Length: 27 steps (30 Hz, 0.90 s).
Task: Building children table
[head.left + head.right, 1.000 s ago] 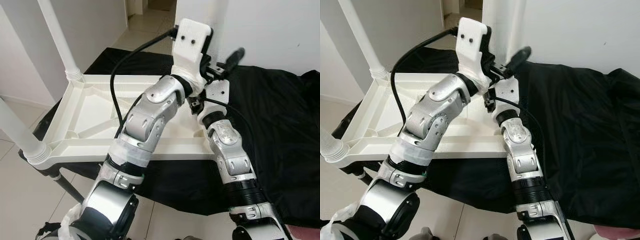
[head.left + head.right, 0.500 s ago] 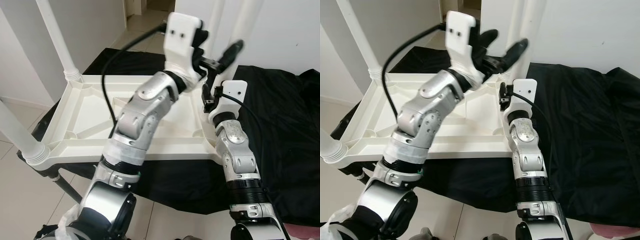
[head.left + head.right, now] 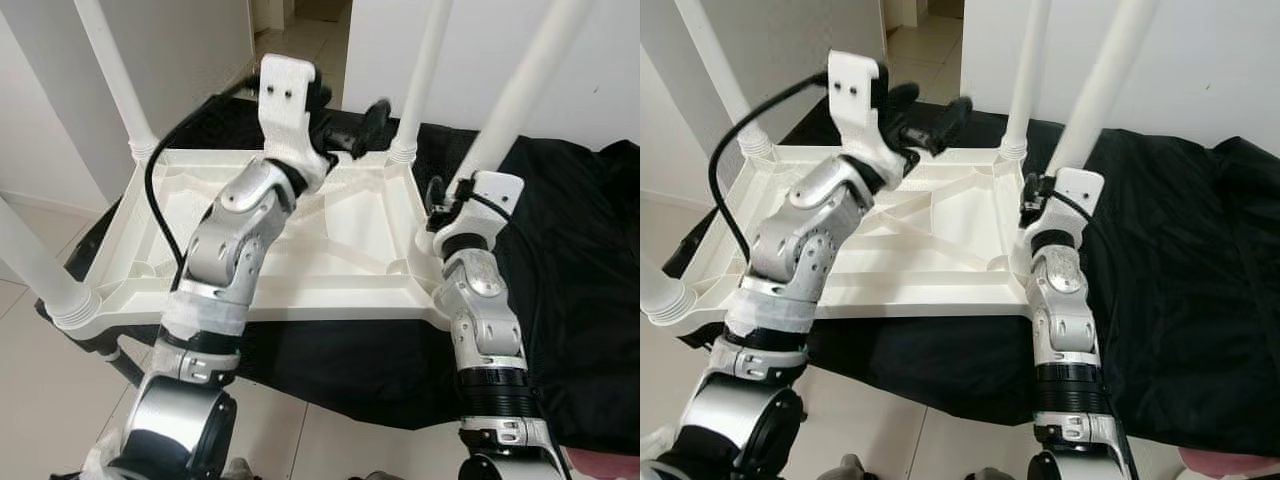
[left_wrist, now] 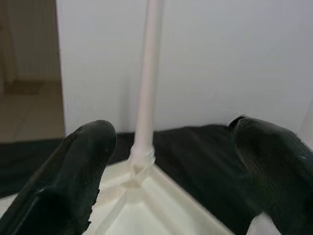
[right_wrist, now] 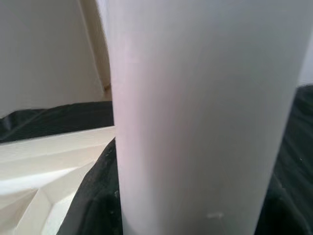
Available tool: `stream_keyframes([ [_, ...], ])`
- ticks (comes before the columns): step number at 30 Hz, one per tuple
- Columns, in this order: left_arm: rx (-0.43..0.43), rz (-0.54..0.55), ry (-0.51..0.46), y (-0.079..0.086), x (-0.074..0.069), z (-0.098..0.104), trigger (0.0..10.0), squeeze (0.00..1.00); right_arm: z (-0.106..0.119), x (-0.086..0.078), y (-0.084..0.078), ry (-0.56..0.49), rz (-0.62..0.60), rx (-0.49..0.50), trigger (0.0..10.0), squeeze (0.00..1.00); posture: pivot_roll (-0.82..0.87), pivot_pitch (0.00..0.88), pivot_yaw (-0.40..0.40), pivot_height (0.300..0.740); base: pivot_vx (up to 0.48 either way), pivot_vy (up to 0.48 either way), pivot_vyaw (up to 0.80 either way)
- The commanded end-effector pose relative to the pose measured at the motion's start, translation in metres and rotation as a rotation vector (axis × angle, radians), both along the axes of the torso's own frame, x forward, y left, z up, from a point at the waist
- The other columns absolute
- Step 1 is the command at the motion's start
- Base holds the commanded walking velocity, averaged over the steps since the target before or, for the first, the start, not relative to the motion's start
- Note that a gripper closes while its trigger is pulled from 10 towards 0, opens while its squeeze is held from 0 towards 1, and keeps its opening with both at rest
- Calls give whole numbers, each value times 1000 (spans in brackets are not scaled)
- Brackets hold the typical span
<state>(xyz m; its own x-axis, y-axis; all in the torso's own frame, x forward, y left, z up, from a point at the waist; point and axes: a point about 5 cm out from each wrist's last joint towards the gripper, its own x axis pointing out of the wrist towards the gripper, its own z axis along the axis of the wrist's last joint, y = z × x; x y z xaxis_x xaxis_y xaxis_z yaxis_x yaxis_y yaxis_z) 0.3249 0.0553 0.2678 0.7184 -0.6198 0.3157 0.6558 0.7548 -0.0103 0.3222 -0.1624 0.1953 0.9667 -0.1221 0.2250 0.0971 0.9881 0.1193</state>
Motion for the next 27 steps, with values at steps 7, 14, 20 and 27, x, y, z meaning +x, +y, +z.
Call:
stream_keyframes([
  [7,99,-13,-24,1,-15,-18,10000,0,5,-13,0,-39,63,-12,10000,0,-78,34,-38,740,0,0,0],
  [14,164,-14,-112,-3,-24,-24,10000,0,10,-20,-1,-88,93,-5,10000,0,-70,33,-34,740,0,0,0],
  [20,209,-53,-97,-8,-29,-33,10000,0,8,-23,-1,-86,114,-28,10000,0,-71,26,-30,740,0,0,0],
  [27,321,-280,-54,-24,-47,-58,10000,0,7,-28,-7,-90,88,-59,10000,0,-94,19,-3,740,0,0,0],
])
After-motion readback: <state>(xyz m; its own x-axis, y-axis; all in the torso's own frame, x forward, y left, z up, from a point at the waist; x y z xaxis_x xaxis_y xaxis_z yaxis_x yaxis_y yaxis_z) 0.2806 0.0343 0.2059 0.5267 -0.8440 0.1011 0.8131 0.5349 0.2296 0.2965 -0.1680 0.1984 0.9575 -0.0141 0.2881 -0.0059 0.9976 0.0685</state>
